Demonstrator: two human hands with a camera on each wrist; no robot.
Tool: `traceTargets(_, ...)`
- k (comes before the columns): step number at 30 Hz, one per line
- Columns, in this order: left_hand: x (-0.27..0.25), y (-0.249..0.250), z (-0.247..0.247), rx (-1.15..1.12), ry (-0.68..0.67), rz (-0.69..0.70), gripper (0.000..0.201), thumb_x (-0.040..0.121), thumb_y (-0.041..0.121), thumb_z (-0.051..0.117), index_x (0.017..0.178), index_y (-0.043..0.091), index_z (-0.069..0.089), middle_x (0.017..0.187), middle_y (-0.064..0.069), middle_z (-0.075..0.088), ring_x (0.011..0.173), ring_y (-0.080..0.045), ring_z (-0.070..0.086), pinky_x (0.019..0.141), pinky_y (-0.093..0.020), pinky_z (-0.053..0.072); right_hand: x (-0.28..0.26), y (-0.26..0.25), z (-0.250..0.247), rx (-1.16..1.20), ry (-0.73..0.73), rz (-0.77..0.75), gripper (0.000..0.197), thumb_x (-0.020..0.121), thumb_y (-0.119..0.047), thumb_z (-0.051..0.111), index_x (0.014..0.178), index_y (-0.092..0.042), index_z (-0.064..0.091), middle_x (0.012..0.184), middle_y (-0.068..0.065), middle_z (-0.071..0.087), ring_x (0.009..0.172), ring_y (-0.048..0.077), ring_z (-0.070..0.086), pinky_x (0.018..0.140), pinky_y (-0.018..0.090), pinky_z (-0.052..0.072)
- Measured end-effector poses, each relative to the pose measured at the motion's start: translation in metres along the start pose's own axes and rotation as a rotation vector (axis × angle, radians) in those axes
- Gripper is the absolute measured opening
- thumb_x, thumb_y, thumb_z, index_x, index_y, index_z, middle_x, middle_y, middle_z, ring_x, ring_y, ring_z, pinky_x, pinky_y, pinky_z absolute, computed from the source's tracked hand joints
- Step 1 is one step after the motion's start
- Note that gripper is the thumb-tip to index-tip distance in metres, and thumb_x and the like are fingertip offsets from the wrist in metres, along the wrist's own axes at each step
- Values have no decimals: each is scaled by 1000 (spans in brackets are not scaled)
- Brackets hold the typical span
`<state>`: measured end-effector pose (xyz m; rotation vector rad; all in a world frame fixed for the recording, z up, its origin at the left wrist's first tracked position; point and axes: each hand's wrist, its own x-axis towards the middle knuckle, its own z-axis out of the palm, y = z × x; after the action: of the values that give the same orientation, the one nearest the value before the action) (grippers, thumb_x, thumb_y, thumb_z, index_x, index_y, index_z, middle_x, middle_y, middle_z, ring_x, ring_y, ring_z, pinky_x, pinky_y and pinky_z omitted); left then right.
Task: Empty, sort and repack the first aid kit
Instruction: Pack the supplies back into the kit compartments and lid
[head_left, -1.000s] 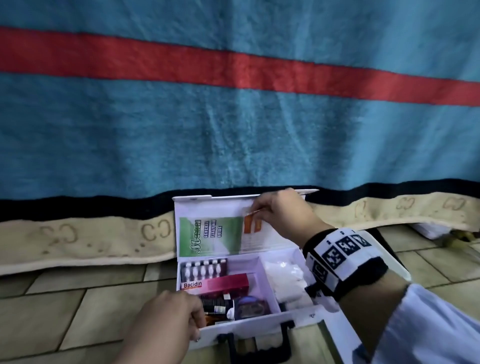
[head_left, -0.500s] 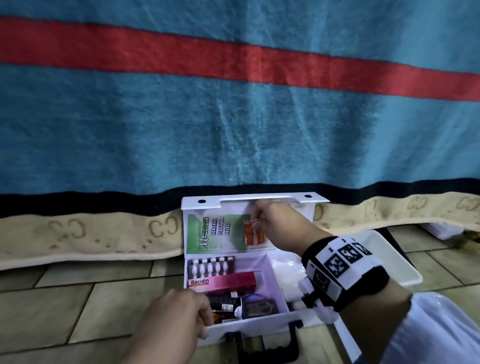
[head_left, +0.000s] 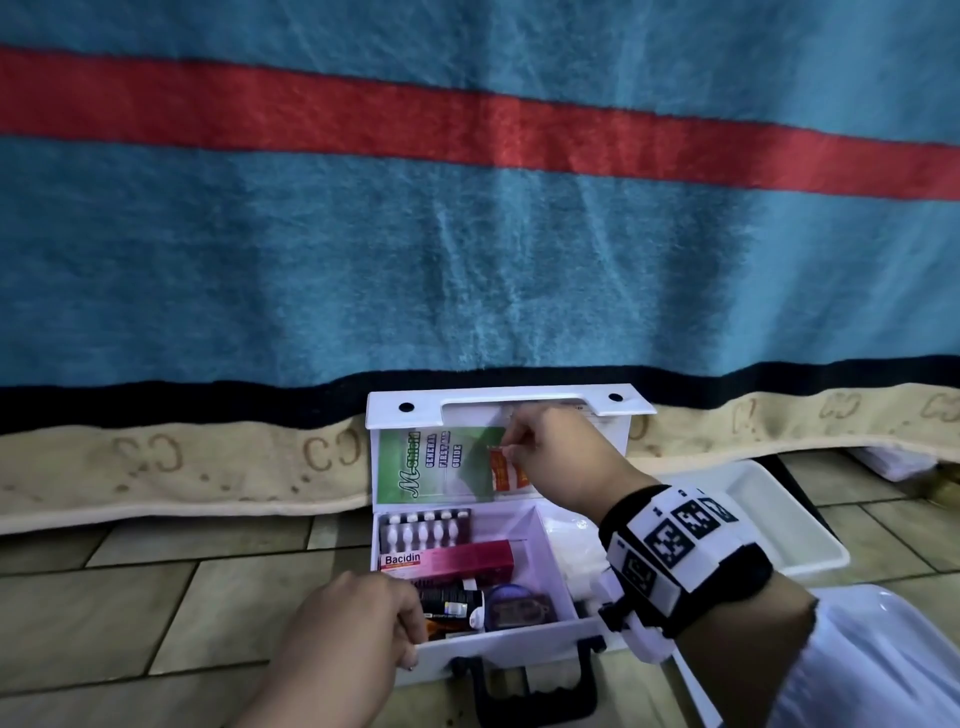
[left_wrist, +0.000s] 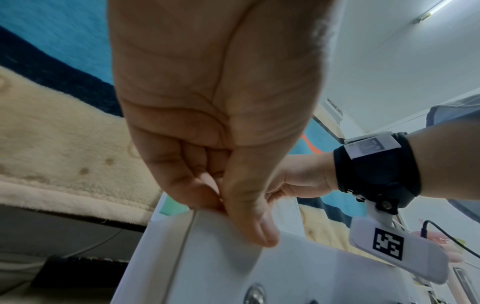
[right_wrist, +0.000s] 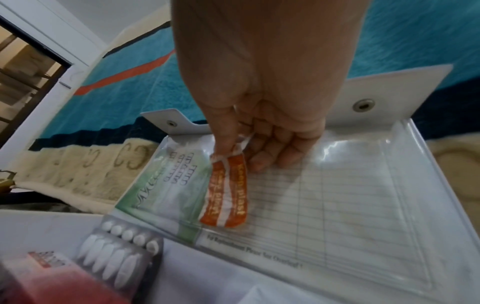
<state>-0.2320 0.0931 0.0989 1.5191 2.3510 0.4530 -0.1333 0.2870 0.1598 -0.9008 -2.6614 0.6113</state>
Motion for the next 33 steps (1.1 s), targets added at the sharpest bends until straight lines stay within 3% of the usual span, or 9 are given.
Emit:
traceTargets(9, -9, 4, 2, -20, 55, -100, 26, 70, 14, 62, 55, 34, 56, 53, 35, 59, 68, 16, 58, 53, -3, 38, 6, 7, 3, 93, 47, 31, 34, 87, -7, 59, 65, -32, 52, 70, -12, 58, 67, 6, 59, 54, 13, 41)
traceTargets(12, -9, 8, 2, -30, 54, -128, 27, 69, 14, 65, 53, 33, 55, 51, 27, 62, 61, 11, 58, 52, -5, 38, 4, 6, 2, 76, 45, 18, 27, 87, -10, 59, 69, -30, 56, 72, -11, 60, 73, 12, 60, 63, 18, 45)
traceTargets(15, -9, 11, 2, -24, 56, -152, 28, 69, 12, 64, 53, 33, 55, 45, 22, 59, 59, 17, 55, 50, -5, 37, -1, 4, -3, -63, 49, -13, 12, 89, -18, 57, 90, -22, 69, 94, 0, 68, 89, 16, 61, 82, 26, 48)
traceTargets(17, -8, 13, 2, -19, 52, -176, 27, 69, 12, 64, 53, 32, 56, 46, 25, 59, 56, 15, 55, 48, -5, 35, -7, 6, -9, -173, 68, -84, 18, 89, -22, 57, 101, -21, 70, 109, 3, 65, 106, 21, 57, 97, 33, 43)
traceTargets(19, -7, 15, 1, -16, 43, -207, 28, 70, 12, 67, 53, 32, 57, 46, 26, 60, 52, 10, 55, 47, -5, 33, -19, 9, -23, -172, 48, -140, 28, 89, -22, 58, 116, -20, 66, 122, 3, 61, 115, 22, 54, 101, 27, 40)
traceTargets(21, -6, 18, -1, -21, 22, -239, 29, 69, 12, 72, 52, 32, 59, 45, 24, 60, 54, 9, 56, 48, -7, 36, -38, 16, -47, -121, 24, -186, 33, 89, -24, 60, 122, -22, 63, 126, -3, 60, 114, 13, 55, 93, 15, 37)
traceTargets(26, 3, 16, -7, -82, -82, -305, 26, 60, 10, 83, 51, 29, 68, 47, 18, 64, 59, -4, 63, 57, -21, 45, -109, 70, -113, 37, 95, -83, 15, 81, -17, 71, 93, -27, 74, 88, -16, 69, 81, -10, 60, 72, 1, 41)
traceTargets(30, 7, -6, -1, -169, -134, -291, 28, 48, 10, 86, 50, 33, 71, 48, 7, 66, 54, -17, 62, 67, -38, 53, -161, 141, -116, -361, -184, 219, 27, 82, -32, 69, 109, -31, 68, 94, -14, 68, 79, -1, 60, 66, 3, 41)
traceTargets(33, 12, -28, 10, -225, -120, -253, 22, 41, 13, 81, 50, 30, 72, 48, 0, 67, 45, -15, 60, 63, -42, 54, -192, 172, -89, -426, -426, 262, 28, 85, -35, 64, 112, -31, 65, 83, -23, 54, 78, -7, 52, 69, 5, 38)
